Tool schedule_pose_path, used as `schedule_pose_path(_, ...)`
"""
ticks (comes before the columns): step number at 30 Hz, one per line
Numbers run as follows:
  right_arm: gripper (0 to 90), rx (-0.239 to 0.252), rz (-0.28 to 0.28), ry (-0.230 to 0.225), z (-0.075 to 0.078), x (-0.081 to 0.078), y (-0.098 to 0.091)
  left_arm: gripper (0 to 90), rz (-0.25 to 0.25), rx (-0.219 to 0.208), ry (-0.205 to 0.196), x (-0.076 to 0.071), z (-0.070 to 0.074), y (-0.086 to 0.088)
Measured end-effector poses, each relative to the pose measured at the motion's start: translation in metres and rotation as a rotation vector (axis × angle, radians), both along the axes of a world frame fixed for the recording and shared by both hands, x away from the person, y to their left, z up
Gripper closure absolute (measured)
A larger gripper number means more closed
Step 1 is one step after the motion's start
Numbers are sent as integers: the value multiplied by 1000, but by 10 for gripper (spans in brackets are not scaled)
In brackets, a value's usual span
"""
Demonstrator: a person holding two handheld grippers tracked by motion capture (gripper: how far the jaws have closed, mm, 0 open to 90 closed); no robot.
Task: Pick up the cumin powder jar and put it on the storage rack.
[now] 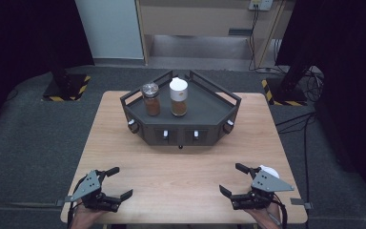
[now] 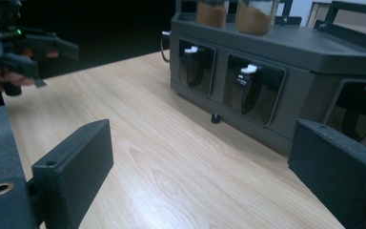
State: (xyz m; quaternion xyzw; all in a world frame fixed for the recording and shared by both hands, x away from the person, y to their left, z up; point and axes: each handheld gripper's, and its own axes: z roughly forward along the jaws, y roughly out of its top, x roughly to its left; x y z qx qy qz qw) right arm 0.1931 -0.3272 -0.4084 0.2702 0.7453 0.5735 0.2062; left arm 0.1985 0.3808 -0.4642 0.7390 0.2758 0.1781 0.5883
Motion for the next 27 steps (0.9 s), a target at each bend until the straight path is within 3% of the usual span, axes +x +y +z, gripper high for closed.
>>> schedule_pose_path(7, 75, 6, -34, 20, 12, -4, -2, 29, 4, -3, 1, -1, 0, 0)
schedule_pose_path(17, 75, -9, -85, -2, 35, -14, -10, 29, 3, 1, 1, -1, 0, 0)
schedule_pose_path(27, 75, -2, -147, -9, 44, -21, -25, 29, 3, 1, 1, -1, 0, -1)
